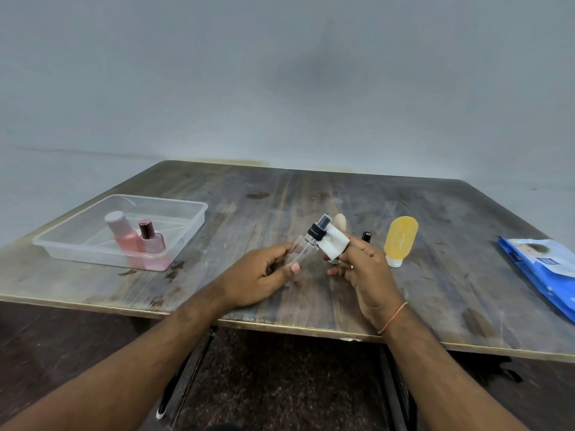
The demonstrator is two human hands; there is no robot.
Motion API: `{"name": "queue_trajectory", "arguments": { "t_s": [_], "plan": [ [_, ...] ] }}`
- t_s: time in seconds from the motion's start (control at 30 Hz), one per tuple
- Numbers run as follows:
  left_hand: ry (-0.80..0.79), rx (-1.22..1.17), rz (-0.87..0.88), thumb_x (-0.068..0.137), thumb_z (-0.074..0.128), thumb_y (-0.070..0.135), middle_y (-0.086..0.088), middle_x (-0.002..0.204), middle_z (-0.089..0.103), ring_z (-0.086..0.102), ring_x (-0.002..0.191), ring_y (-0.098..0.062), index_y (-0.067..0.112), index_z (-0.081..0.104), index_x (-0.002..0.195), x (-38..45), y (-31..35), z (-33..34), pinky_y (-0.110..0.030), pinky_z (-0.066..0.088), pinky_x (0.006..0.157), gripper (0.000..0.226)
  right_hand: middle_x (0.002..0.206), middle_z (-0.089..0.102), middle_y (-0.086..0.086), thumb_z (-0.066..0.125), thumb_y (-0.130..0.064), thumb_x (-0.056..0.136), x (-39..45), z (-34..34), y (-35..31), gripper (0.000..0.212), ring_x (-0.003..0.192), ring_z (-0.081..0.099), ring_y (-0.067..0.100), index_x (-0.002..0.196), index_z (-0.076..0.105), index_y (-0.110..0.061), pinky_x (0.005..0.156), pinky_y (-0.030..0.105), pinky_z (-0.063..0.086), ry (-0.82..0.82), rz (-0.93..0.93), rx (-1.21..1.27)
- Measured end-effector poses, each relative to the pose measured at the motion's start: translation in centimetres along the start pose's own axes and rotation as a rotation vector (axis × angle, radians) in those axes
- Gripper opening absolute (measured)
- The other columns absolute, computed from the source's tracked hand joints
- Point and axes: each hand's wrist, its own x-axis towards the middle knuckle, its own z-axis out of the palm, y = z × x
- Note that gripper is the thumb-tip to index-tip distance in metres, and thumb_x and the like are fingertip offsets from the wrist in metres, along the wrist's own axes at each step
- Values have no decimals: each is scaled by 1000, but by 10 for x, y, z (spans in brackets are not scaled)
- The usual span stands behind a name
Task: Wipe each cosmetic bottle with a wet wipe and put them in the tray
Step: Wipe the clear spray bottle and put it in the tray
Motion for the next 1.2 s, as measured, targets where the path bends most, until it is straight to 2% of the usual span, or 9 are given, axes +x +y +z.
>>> {"name": "queue_trajectory", "arguments": {
  "t_s": [0.2,0.4,0.53,0.67,0.77,0.87,0.97,1.1,1.2],
  "plan": [
    [64,-51,-5,108,51,58,5,95,76,76,94,-21,41,66,123,3,-7,1,-58,59,89,27,97,80,3,64,-9,105,-1,-1,2,24,86,67,26,122,78,-16,69,31,54,-1,-38,-33],
    [86,-47,-5,107,50,57,10,98,74,74,95,-18,31,56,149,3,-8,1,-55,61,88,49,106,80,16,79,-26,87,-3,1,1,45,79,70,24,129,73,-12,67,28,56,-46,-79,-28],
    [103,-29,6,108,49,55,14,103,74,74,100,-14,33,54,151,3,-8,1,-50,61,91,49,98,76,9,85,-21,84,-4,1,1,30,81,72,22,114,81,-21,64,29,59,-42,-109,-18],
    [109,-16,-5,109,48,57,10,111,74,73,104,-15,38,51,153,2,-8,2,-54,60,92,48,89,76,12,62,-6,96,-2,-2,1,26,79,71,24,112,81,-13,63,31,58,-44,-58,27],
    [100,-9,0,108,47,61,9,120,74,72,110,-16,42,50,153,2,-9,3,-54,60,94,49,81,76,9,62,-1,103,-3,1,2,28,69,70,24,108,82,-19,62,31,58,7,-73,-36],
    [94,-7,-5,108,48,59,13,129,72,71,117,-13,43,49,153,2,-11,3,-46,61,97,48,84,78,5,71,-10,100,-2,1,3,19,65,70,20,116,79,-17,60,28,59,18,-104,-49],
    [96,4,2,109,52,52,24,125,70,70,113,-7,40,50,152,2,-8,3,-30,57,92,45,93,78,9,79,-22,89,-3,2,2,31,67,69,20,119,78,-14,61,27,59,9,-107,-32],
    [100,34,15,105,52,63,11,134,68,70,116,-17,41,46,155,3,-11,2,-51,59,97,55,101,79,18,78,-16,93,-2,0,2,22,69,65,19,114,81,-12,63,30,59,-15,-103,-62],
    [73,29,45,103,55,63,7,127,70,72,107,-21,45,45,154,4,-11,2,-55,59,91,56,85,76,10,83,-30,83,-4,0,1,26,70,65,16,105,84,-15,66,31,60,-41,-94,-74]
  ]
}}
